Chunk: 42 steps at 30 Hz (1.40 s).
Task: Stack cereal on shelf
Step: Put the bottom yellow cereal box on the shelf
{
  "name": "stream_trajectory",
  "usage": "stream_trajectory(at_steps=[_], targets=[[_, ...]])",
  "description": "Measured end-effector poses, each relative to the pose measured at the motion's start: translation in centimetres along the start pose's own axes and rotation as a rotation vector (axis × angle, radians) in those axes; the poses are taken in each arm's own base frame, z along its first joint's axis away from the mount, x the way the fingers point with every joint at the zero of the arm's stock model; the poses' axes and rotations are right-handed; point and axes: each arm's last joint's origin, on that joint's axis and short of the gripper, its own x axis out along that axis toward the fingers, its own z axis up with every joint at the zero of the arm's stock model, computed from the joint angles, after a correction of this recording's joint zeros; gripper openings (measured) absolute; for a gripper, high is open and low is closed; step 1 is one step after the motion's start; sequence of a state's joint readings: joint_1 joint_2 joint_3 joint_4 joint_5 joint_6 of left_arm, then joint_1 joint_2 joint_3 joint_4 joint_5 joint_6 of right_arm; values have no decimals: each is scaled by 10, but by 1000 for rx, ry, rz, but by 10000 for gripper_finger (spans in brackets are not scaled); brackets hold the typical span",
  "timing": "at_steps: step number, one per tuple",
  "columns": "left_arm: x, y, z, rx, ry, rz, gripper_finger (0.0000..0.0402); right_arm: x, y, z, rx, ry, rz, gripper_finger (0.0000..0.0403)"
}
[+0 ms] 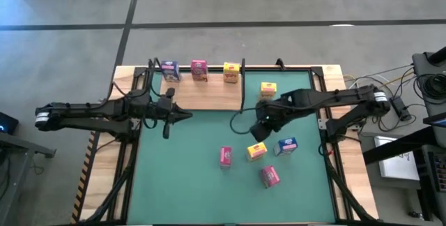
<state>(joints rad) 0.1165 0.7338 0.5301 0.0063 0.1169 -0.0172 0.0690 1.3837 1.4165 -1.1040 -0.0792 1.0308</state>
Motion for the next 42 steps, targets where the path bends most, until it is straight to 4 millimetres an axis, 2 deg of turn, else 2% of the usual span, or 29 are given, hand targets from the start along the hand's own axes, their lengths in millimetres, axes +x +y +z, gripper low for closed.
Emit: stream_trajectory(at_steps=[11,17,21,24,27,32,38,42], targets=[[1,-8,-2,-19,14,-75,0,43,44,-29,-566,145,-12,240],[1,-18,-2,-7,16,-130,0,51,68,-38,-737,194,-171,234],[1,-22,-2,-3,16,-152,0,59,76,-43,-949,252,-302,227],[1,-23,-3,-2,19,-162,0,70,82,-44,-1078,296,-303,227],[1,-25,-3,-3,20,-169,0,79,89,-42,-1115,310,-302,226],[1,-26,-3,-11,21,-174,0,74,98,-38,-1174,285,-266,226],[1,-26,-6,-23,31,-177,0,70,99,-35,-1199,262,-274,224],[1,-26,-7,-28,35,-176,0,74,96,-35,-1224,274,-298,224]])
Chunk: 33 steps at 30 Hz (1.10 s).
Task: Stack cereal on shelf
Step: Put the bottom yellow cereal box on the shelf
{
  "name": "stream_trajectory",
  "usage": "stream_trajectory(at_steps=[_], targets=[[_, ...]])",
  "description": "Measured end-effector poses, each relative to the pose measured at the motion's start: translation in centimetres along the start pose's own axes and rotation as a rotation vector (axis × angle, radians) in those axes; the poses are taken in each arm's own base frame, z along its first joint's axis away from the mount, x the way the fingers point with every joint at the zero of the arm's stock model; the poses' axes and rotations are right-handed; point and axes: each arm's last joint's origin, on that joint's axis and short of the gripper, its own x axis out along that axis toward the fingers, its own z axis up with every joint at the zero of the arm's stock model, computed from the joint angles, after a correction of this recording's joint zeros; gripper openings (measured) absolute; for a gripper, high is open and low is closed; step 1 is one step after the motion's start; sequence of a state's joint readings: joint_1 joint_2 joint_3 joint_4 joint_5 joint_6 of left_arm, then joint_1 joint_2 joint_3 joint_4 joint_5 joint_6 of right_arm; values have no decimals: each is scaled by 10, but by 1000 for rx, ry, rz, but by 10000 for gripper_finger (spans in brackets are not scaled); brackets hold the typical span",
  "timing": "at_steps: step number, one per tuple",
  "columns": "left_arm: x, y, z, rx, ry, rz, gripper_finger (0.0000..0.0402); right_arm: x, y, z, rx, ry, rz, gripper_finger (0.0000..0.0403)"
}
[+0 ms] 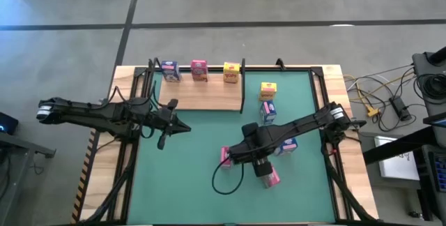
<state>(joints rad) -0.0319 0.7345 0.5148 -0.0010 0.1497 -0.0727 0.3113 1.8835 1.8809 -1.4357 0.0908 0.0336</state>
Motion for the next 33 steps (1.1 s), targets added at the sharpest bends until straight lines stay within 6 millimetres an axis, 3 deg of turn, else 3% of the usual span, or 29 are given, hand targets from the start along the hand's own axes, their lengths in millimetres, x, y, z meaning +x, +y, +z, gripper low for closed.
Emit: stream_trajectory(at_steps=[19,33], targets=[[0,0,0,-15,0,0,0,35,-4,-9,-15,101,-25,222],[0,0,0,-15,0,0,0,43,-5,-4,14,83,-7,163]])
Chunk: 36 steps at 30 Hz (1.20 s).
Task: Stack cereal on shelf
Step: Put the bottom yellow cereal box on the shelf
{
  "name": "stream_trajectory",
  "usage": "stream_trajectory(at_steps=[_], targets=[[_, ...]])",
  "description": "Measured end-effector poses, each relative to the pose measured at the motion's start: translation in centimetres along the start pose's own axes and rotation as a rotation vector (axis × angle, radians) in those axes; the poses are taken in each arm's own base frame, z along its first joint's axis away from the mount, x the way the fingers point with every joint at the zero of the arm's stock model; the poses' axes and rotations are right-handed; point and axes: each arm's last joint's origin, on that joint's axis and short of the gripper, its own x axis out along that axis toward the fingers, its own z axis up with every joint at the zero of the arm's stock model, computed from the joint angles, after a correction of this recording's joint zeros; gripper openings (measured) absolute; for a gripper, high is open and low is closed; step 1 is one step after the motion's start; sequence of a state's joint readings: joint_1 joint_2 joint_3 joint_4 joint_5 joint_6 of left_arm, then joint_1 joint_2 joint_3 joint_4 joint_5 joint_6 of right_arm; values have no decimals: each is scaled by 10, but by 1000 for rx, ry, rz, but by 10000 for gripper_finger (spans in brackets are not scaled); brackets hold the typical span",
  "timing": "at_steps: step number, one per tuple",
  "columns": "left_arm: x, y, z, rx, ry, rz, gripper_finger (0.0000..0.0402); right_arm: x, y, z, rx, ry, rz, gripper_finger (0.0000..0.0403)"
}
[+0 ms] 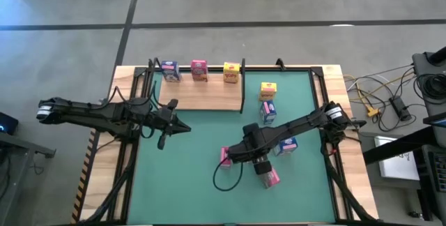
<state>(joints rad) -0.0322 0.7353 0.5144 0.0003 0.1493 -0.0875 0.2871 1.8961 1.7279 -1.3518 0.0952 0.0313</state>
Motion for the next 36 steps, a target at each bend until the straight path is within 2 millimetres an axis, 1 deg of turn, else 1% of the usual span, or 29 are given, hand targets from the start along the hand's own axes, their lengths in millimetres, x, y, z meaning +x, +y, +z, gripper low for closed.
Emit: stream_trajectory(at_steps=[6,10,14,18,22,27,29,31,36], targets=[[0,0,0,1,-4,0,0,-4,0,-1,11,-7,7,125],[0,0,0,0,-4,0,0,-15,-1,-1,8,-18,9,118],[0,0,0,0,-4,0,0,-39,-5,-3,33,-27,-15,122],[0,0,1,0,-5,0,0,-75,-19,-4,87,-118,-83,121],[0,0,1,-7,-10,-1,0,-112,-42,-3,131,-277,-201,117],[0,0,2,-14,-26,-2,0,-141,-84,-5,182,-440,-283,117],[0,0,3,-19,-29,2,0,-147,-104,-6,198,-486,-312,117],[0,0,3,-22,-30,4,0,-149,-124,-9,218,-501,-338,117],[0,0,3,-31,-31,5,0,-142,-173,-21,266,-479,-389,116]])
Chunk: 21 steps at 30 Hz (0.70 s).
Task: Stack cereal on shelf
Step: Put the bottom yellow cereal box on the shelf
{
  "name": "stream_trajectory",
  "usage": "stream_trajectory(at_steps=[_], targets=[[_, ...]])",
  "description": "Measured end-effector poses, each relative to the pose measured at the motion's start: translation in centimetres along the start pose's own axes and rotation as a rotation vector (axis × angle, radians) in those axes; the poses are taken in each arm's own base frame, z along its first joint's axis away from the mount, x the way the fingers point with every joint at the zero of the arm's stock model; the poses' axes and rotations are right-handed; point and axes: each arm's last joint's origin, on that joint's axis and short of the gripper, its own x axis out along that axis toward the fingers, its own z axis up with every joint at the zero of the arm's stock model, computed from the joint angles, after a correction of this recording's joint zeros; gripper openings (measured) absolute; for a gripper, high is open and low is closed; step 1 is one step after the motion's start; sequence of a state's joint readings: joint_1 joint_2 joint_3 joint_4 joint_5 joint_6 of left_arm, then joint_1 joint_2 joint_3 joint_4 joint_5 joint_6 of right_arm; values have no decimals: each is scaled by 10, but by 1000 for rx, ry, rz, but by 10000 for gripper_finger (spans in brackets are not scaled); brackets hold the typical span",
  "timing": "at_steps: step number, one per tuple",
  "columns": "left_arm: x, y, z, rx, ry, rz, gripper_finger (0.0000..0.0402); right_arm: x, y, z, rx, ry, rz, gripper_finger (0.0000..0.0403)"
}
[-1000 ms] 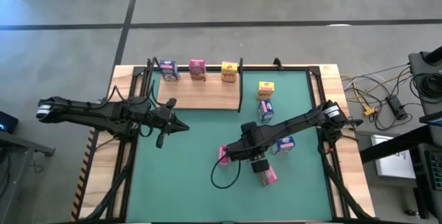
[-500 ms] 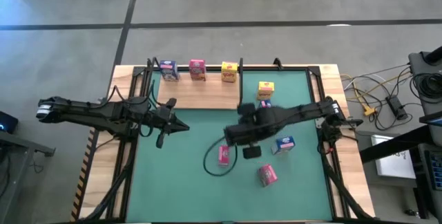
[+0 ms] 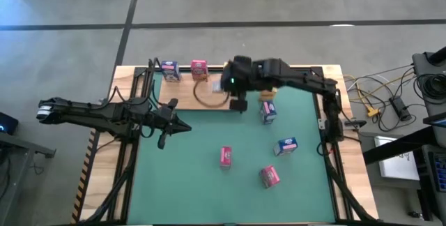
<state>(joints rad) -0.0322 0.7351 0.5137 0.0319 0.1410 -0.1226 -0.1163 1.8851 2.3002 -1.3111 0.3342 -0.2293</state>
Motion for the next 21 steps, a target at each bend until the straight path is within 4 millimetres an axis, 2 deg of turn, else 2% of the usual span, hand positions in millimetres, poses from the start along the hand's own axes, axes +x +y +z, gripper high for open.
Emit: stream_trajectory(at_steps=[5,9,15,21], targets=[[0,0,-2,3,-7,1,0,26,-31,-6,54,0,57,116],[1,1,-2,4,-28,-1,0,50,-44,-13,73,60,97,117],[2,1,-9,-9,-10,1,0,81,-43,-24,65,203,150,118],[2,1,-8,-7,-24,0,0,97,-41,-28,75,276,162,118]])
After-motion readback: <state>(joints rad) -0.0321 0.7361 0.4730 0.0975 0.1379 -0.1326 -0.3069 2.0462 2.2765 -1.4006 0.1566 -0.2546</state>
